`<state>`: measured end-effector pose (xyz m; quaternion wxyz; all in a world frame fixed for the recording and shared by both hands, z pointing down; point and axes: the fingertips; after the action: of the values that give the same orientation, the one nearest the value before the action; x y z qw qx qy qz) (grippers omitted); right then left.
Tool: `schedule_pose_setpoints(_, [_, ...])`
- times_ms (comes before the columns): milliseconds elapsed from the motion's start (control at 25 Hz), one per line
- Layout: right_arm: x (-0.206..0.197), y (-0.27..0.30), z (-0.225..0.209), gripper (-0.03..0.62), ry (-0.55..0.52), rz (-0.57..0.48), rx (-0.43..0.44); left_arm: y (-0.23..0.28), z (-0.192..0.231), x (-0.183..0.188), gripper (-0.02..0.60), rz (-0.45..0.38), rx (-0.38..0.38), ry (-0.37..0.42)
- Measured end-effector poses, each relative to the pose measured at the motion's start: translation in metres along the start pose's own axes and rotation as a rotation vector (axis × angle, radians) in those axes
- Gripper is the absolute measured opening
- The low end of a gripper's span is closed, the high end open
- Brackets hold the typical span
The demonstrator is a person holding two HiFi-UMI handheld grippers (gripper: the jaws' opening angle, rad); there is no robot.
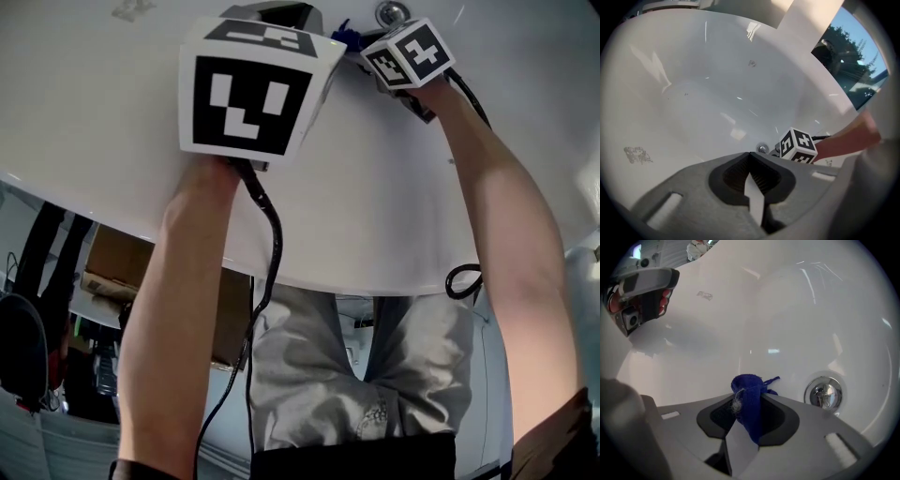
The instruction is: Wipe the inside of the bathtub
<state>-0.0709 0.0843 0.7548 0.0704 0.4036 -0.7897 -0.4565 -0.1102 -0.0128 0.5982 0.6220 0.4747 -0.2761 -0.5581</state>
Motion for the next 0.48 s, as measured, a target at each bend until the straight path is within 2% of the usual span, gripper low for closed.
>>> schedule_pose_setpoints(200, [-0.019,0.009,0.013,0.121,-0.046,0.091,0.045,0.001,0.001,-0.001,0.003,0.005,0.008,-0.011])
schedule_pose_setpoints(480, [-0.032,0.012,0.025,0.121,-0.027,0.121,0.066,0.002,0.0,-0.004,0.003,0.017,0.008,-0.005])
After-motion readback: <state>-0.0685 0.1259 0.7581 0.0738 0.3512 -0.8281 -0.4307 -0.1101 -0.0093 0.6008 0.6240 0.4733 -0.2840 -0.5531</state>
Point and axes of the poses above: the fingertips, and each gripper's own axes: y forward along the fingers, z to its left, x out of its top, and after that the axes turned 15 degrees about -y, right-handed
